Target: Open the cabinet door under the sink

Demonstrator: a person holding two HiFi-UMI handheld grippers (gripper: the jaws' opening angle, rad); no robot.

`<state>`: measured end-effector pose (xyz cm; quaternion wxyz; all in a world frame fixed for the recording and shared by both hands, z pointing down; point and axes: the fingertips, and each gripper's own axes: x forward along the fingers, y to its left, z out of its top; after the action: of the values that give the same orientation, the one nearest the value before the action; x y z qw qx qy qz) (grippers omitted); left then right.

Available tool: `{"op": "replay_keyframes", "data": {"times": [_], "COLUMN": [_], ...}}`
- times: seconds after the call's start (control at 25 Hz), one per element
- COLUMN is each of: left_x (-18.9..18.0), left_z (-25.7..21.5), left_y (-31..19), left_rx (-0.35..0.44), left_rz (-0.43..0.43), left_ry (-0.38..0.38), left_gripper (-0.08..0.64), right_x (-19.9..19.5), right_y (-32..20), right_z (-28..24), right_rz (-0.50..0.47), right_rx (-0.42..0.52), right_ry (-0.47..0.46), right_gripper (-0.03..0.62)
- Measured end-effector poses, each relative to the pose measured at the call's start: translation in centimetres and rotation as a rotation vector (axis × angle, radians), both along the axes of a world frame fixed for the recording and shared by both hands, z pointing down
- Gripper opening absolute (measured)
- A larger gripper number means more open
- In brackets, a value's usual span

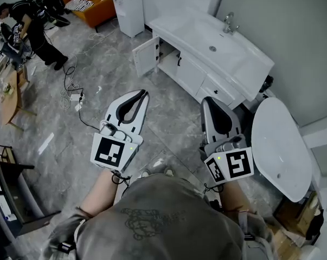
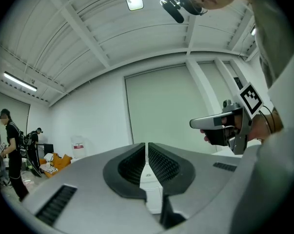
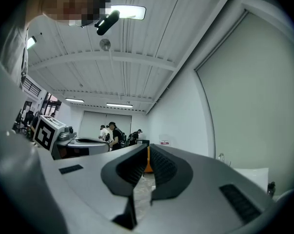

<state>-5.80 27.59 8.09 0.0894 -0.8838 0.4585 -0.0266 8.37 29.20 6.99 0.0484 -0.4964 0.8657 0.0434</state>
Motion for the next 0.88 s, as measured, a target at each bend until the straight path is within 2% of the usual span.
{"op": "replay_keyframes", "data": {"times": [0.32, 0.52, 0.88], "left_x": [2.3, 3.4, 5.0], "left_z": [0.0, 0.3, 2.7], "left_y": [-0.2, 0.2, -0.4], "left_rx": [0.011, 0.022, -0.018], "left_rz": [-0.015, -0.064, -0.074], "left_ry": [-0.009, 0.001, -0.012], "left_gripper": [0.032, 0.032, 0.032], "right_x": [2.0, 3.7, 5.3], "right_y": [-0.4, -0.4, -1.7], "right_z": [0.3, 1.3, 3.6], "right_rz": [-0.019, -0.043, -0.057], "right_rx": [0.009, -0.008, -0.058], "right_ry": [0.015, 0.009, 0.006], "right_gripper": [0.034, 0.034, 0.034]}}
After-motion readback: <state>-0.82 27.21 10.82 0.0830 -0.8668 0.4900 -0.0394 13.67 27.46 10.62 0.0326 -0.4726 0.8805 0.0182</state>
